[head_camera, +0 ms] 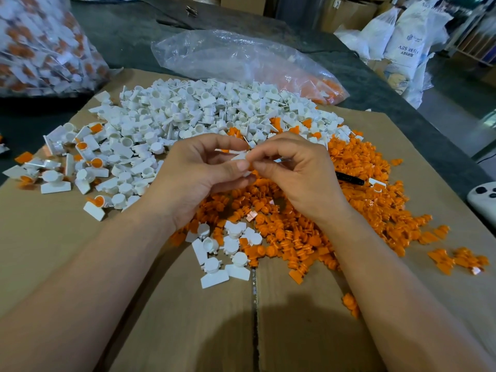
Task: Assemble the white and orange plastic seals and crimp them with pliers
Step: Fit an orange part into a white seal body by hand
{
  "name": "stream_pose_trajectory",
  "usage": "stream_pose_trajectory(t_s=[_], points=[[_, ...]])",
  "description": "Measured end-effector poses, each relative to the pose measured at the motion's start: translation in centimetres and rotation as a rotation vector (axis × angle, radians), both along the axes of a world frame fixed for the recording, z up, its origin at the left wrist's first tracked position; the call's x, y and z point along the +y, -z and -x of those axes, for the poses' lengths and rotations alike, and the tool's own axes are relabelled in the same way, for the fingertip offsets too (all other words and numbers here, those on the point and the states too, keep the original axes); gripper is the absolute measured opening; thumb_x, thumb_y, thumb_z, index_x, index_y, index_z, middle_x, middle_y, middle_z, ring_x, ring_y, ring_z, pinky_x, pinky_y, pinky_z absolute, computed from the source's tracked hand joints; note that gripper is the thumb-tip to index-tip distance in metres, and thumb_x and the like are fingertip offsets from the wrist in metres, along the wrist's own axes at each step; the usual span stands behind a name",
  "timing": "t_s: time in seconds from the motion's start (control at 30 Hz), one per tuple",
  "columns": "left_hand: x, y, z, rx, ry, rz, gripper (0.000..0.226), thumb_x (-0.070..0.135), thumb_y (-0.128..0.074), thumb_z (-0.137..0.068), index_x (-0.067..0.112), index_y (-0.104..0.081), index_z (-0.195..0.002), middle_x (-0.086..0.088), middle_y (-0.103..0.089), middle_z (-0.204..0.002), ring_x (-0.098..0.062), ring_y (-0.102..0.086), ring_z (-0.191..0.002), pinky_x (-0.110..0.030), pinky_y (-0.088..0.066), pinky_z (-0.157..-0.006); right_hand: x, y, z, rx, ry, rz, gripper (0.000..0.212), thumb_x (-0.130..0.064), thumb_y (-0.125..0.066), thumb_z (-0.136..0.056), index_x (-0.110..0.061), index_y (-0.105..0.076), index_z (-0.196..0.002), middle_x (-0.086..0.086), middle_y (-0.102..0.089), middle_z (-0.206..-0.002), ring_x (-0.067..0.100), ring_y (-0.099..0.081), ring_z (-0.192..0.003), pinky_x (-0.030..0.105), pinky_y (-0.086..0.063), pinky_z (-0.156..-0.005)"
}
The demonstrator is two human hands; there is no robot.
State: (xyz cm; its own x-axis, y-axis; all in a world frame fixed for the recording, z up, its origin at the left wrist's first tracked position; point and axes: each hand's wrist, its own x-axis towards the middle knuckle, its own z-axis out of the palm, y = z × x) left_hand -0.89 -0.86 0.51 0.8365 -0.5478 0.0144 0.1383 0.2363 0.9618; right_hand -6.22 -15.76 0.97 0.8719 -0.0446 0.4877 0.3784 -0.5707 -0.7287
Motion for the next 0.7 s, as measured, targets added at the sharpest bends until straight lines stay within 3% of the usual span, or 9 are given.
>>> stream_pose_trajectory(t_s=[0.17, 0.3, 0.37, 0.47, 0.7], points=[[0.06, 0.07, -0.02, -0.005, 0.017, 0.003, 0.037, 0.008, -0.07, -0.054, 0.007, -0.068, -0.091, -0.016, -0.071, -0.083, -0.024, -0.071, -0.074, -0.022, -0.056, -0.064, 0.21, -0.15, 0.08, 0.028, -0.011, -0.054, 0.027, -0.005, -0.064, -0.081, -0.03, -0.061, -0.089, -0.009, -0.062, -0.087, 0.009, -0.06, -0.085, 0.023, -0.05, -0.076], [-0.07, 0.17, 0.24, -0.156, -0.098, -0.109, 0.032, 0.004, -0.076, -0.056, 0.015, -0.069, -0.086, -0.005, -0.071, -0.084, -0.023, -0.07, -0.073, -0.029, -0.058, -0.071, 0.35, -0.1, 0.05, 0.083, -0.017, -0.106, 0.023, -0.007, -0.066, -0.081, -0.03, -0.062, -0.084, -0.008, -0.064, -0.085, 0.009, -0.063, -0.083, 0.028, -0.053, -0.075], [-0.21, 0.21, 0.35, -0.254, -0.178, -0.177, 0.032, -0.002, -0.077, -0.063, 0.021, -0.067, -0.083, 0.006, -0.068, -0.079, -0.015, -0.065, -0.069, -0.028, -0.056, -0.075, 0.36, 0.01, -0.01, 0.105, -0.013, -0.143, 0.024, -0.007, -0.067, -0.081, -0.03, -0.06, -0.084, -0.01, -0.063, -0.083, 0.006, -0.063, -0.079, 0.025, -0.053, -0.073], [-0.42, 0.24, 0.49, -0.32, -0.209, -0.196, 0.034, -0.006, -0.075, -0.066, 0.024, -0.063, -0.08, 0.007, -0.064, -0.077, -0.008, -0.061, -0.065, -0.024, -0.053, -0.074, 0.27, 0.07, -0.04, 0.123, 0.002, -0.159, 0.024, -0.007, -0.069, -0.079, -0.03, -0.061, -0.084, -0.01, -0.065, -0.083, 0.008, -0.065, -0.079, 0.029, -0.054, -0.075], [-0.36, 0.16, 0.13, -0.022, -0.087, 0.101, 0.024, 0.001, -0.063, -0.068, 0.01, -0.064, -0.089, 0.0, -0.062, -0.078, -0.011, -0.066, -0.07, -0.025, -0.057, -0.07, 0.49, 0.04, 0.16, 0.028, 0.021, -0.086, 0.027, -0.008, -0.068, -0.079, -0.028, -0.063, -0.097, -0.007, -0.065, -0.092, 0.013, -0.064, -0.091, 0.036, -0.053, -0.083]])
